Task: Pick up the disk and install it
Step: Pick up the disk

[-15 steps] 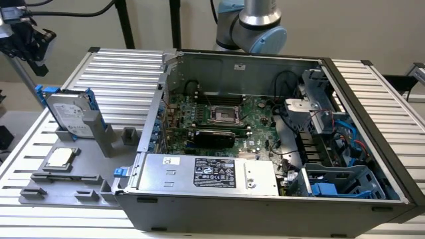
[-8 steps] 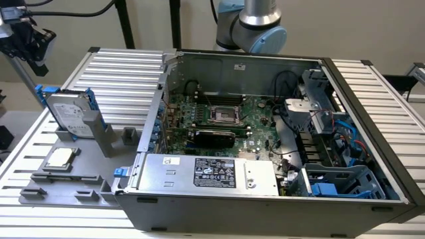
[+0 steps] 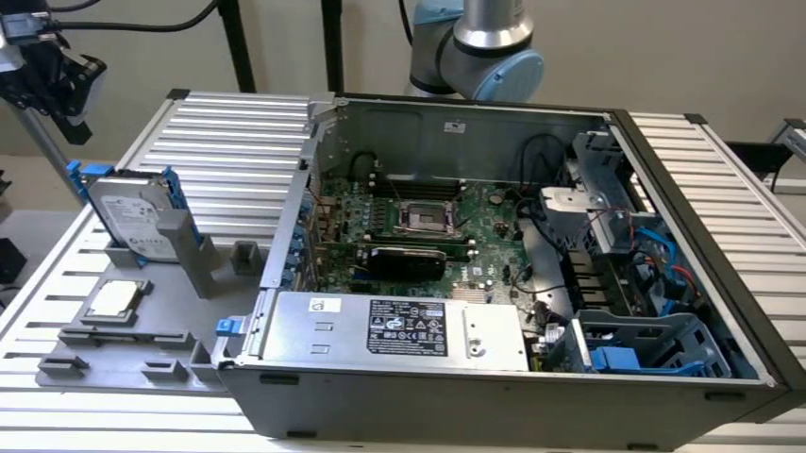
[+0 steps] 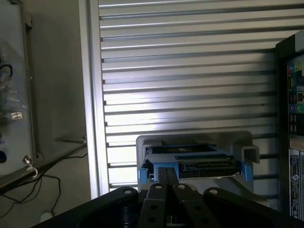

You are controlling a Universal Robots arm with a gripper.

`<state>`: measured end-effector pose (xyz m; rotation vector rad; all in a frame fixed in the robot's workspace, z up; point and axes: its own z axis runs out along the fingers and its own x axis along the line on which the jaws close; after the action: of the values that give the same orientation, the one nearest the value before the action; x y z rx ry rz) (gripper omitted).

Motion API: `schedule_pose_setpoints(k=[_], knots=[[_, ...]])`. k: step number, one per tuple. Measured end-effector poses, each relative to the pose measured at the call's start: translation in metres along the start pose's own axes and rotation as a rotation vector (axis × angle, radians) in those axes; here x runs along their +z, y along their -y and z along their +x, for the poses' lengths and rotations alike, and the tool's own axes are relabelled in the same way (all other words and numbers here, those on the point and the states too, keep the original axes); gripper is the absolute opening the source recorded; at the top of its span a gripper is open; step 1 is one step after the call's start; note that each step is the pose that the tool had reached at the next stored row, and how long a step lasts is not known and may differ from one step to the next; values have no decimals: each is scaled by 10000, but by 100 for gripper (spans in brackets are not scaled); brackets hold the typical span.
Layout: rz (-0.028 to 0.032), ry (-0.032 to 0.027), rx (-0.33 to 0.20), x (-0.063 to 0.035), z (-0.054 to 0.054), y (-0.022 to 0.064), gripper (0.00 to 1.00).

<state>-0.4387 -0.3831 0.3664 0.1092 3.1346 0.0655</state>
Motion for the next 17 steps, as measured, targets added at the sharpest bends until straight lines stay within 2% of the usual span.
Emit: schedule_pose_setpoints(k=[2,17], knots=[[0,-11,-229,-1,1,0,11],[-9,-124,-2945,4,0,0,11]])
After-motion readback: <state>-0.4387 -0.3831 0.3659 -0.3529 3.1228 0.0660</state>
